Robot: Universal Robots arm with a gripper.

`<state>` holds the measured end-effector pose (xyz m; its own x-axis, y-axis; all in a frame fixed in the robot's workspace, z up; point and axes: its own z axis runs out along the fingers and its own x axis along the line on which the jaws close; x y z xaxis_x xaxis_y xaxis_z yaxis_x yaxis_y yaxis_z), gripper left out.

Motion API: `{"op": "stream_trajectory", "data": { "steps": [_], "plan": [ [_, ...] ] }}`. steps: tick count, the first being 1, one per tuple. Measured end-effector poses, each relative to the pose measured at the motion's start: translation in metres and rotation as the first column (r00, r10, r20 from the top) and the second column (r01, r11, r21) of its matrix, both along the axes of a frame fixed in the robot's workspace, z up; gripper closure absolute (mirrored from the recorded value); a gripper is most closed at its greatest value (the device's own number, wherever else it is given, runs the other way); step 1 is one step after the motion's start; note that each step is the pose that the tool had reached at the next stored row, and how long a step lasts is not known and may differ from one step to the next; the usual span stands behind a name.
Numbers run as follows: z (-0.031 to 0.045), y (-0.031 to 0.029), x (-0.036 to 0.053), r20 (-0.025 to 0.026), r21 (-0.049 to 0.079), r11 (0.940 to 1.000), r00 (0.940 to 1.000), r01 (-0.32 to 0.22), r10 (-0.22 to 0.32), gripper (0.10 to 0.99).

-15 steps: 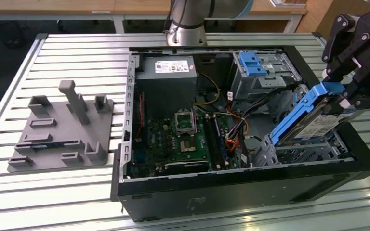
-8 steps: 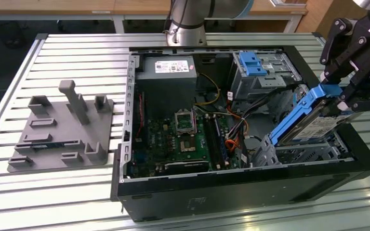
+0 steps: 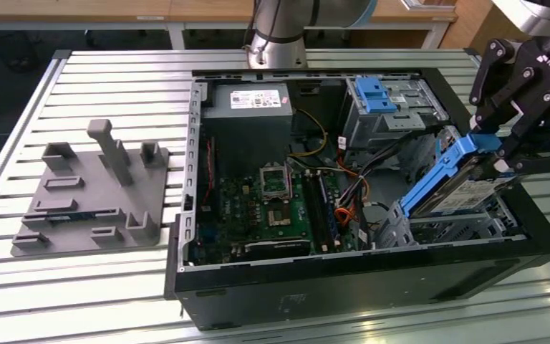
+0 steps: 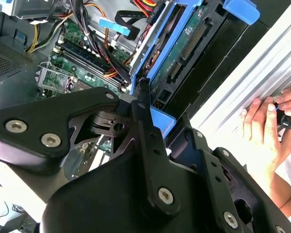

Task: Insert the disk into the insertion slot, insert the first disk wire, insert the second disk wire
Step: 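Insert the disk into the insertion slot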

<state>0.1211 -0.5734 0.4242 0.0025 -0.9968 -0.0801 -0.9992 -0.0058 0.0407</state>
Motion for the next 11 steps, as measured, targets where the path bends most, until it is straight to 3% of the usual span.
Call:
{"op": "stream_trajectory", "data": {
  "steps": [4, 5, 7, 9, 11],
  "plan": [
    [-0.0064, 0.0, 0.0, 0.0001, 0.0, 1.0, 1.0, -0.002, 0.002, 0.714],
    [-0.0076, 0.0, 0.0, 0.0, 0.0, 1.0, 1.0, -0.002, 0.002, 0.655],
    [-0.0099, 0.0, 0.0, 0.0, 0.0, 1.0, 1.0, -0.003, 0.003, 0.655],
    [-0.0112, 0.0, 0.0, 0.0, 0.0, 1.0, 1.0, -0.004, 0.004, 0.533],
    [-0.0111, 0.0, 0.0, 0.0, 0.0, 1.0, 1.0, -0.004, 0.004, 0.533]
  ]
}}
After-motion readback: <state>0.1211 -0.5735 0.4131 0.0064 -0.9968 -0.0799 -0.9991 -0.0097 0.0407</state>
